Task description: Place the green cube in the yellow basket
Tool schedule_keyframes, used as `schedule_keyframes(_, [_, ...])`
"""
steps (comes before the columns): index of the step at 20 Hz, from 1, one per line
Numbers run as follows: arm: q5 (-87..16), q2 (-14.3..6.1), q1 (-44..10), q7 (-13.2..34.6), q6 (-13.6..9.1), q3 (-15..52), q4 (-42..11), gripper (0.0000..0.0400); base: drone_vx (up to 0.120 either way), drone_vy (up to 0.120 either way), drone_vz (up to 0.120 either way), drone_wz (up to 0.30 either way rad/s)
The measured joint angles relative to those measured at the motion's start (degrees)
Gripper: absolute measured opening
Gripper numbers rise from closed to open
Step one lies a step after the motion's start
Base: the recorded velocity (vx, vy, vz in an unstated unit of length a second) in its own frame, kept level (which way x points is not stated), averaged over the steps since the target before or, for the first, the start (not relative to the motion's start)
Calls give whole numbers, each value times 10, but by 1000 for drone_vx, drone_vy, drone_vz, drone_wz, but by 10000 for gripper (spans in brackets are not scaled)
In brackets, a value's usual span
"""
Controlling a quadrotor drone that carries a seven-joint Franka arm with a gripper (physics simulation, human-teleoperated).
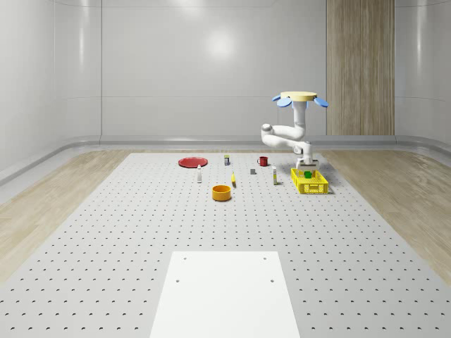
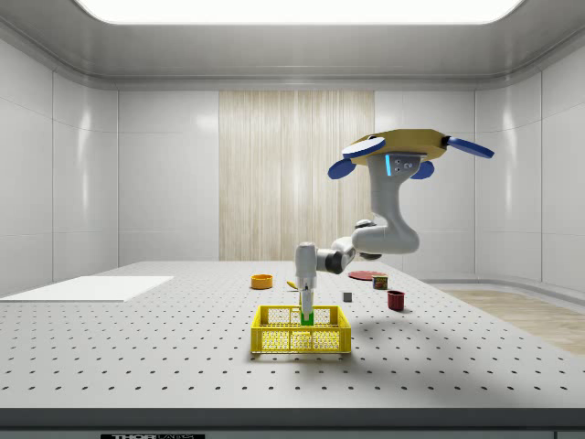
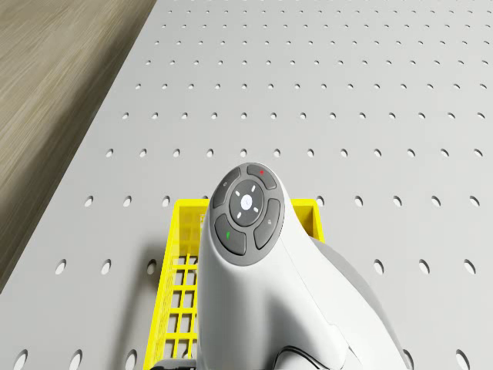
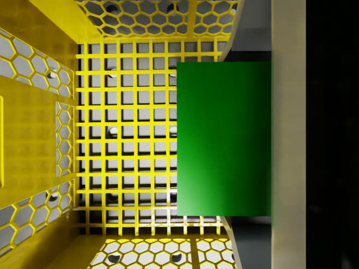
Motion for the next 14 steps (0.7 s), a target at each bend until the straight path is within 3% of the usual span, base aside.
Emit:
schedule_keyframes(3, [-18, 1, -5, 1, 7, -20, 7, 250, 0, 0, 0, 0])
schedule_keyframes(7, [-30, 4, -7, -2, 9, -31, 11, 345, 0, 0, 0, 0])
schedule_keyframes(14, [2, 6, 3, -6, -10, 6, -3, 390, 0, 0, 0, 0])
